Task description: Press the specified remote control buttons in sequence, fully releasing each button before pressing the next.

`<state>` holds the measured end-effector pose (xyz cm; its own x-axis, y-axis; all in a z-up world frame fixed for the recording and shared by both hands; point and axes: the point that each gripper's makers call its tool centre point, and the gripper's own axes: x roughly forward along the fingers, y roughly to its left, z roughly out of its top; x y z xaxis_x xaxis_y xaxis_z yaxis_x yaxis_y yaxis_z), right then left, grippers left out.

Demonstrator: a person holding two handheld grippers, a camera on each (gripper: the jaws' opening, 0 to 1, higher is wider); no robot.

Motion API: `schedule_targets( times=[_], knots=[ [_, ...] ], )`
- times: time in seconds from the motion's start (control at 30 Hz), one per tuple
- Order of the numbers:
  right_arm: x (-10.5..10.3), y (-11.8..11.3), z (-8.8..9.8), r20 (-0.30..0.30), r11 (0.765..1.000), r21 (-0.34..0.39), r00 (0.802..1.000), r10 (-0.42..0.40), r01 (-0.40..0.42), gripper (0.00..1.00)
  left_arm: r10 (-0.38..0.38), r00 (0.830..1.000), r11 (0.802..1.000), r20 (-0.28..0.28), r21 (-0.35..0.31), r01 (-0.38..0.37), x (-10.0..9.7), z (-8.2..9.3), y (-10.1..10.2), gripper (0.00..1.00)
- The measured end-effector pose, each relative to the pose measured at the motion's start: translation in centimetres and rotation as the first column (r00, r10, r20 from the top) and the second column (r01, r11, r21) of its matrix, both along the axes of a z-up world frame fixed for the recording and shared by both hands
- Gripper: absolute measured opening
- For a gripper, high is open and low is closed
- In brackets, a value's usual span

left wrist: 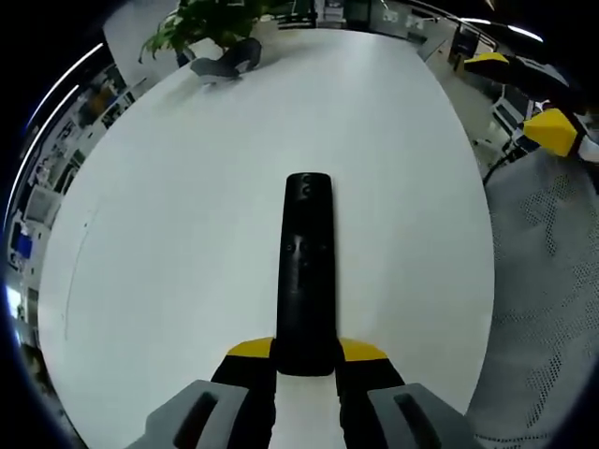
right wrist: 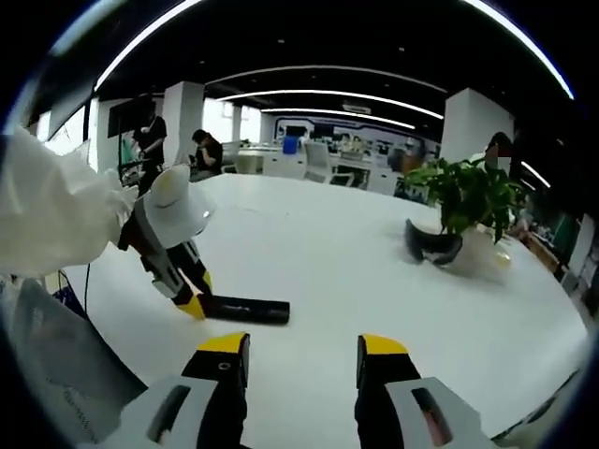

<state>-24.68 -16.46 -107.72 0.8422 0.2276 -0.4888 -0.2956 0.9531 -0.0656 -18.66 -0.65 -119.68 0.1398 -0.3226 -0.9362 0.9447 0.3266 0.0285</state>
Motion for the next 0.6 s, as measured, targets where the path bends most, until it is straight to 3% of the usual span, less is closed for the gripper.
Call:
schedule_targets(
  times=[0.37,0.6],
  knots=[
    [-0.2,0.1,-0.5,-0.033,1.0,0.001,0.999,-0.001,0.001,0.3,-0.002,1.0,1.0,0.0,0.004,0.002,-2.6,0.0,-0.4,0.23],
    [-0.6,0.7,-1.2,-0.089,1.0,-0.002,0.996,0.028,-0.029,0.15,-0.003,1.0,1.0,0.0,-0.002,0.003,-4.0,0.0,-0.7,0.23]
  ],
)
